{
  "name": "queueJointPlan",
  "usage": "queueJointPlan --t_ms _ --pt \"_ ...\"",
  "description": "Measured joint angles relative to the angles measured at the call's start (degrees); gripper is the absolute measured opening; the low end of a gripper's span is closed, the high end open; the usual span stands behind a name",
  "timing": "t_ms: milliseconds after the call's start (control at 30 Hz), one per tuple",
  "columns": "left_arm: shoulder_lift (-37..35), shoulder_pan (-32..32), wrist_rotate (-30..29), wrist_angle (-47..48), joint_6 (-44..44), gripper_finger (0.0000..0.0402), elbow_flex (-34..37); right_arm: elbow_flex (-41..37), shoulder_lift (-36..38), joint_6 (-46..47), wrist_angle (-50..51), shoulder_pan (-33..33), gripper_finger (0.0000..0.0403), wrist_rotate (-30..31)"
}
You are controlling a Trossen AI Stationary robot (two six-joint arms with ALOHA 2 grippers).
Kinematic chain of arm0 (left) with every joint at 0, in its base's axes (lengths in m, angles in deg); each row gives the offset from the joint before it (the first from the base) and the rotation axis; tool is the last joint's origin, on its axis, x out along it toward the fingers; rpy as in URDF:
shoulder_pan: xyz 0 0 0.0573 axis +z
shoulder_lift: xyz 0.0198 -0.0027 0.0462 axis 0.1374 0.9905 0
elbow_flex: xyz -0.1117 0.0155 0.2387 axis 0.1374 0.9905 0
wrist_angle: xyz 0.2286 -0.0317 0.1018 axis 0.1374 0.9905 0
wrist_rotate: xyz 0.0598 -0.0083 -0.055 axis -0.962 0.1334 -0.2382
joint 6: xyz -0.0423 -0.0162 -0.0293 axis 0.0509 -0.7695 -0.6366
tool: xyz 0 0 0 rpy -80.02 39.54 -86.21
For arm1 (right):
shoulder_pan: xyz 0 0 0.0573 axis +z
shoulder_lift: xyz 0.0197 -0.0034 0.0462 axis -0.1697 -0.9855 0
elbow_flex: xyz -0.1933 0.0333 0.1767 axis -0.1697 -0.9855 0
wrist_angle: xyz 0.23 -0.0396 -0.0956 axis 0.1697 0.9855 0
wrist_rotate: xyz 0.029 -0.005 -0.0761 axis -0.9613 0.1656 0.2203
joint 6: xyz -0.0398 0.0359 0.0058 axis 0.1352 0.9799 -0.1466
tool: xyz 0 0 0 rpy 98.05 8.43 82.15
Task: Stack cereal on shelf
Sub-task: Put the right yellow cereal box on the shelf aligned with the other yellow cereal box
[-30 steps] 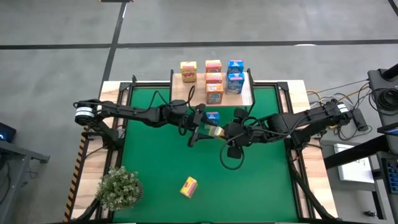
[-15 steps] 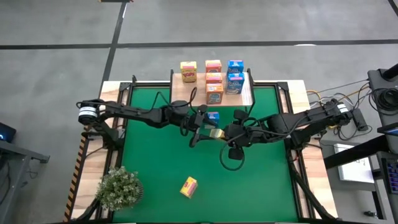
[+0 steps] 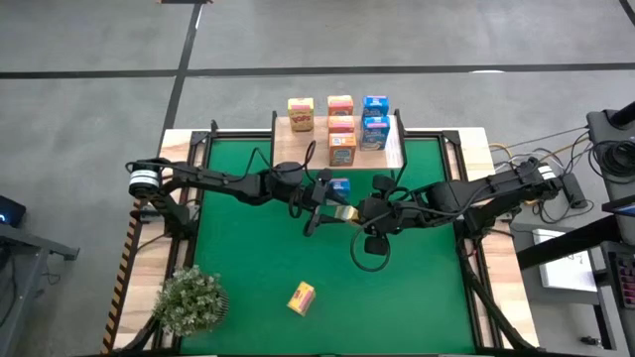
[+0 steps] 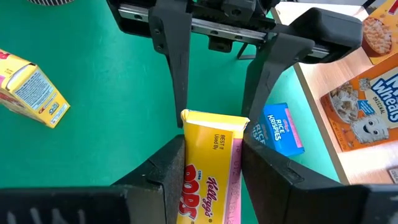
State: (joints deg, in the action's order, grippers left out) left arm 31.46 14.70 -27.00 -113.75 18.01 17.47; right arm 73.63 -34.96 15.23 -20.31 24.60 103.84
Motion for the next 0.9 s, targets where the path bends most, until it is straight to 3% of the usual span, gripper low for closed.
queueJointPlan --t_ms 367,900 --pt "0.0 0.0 0.0 0.0 -0.3 0.0168 0.0 0.0 0.0 0.0 -0.3 0.0 0.0148 0.0" --pt "-1.6 0.0 0.0 0.1 -1.7 0.0166 0.1 3.7 0.7 -1.5 -1.8 0.0 0.0229 0.0"
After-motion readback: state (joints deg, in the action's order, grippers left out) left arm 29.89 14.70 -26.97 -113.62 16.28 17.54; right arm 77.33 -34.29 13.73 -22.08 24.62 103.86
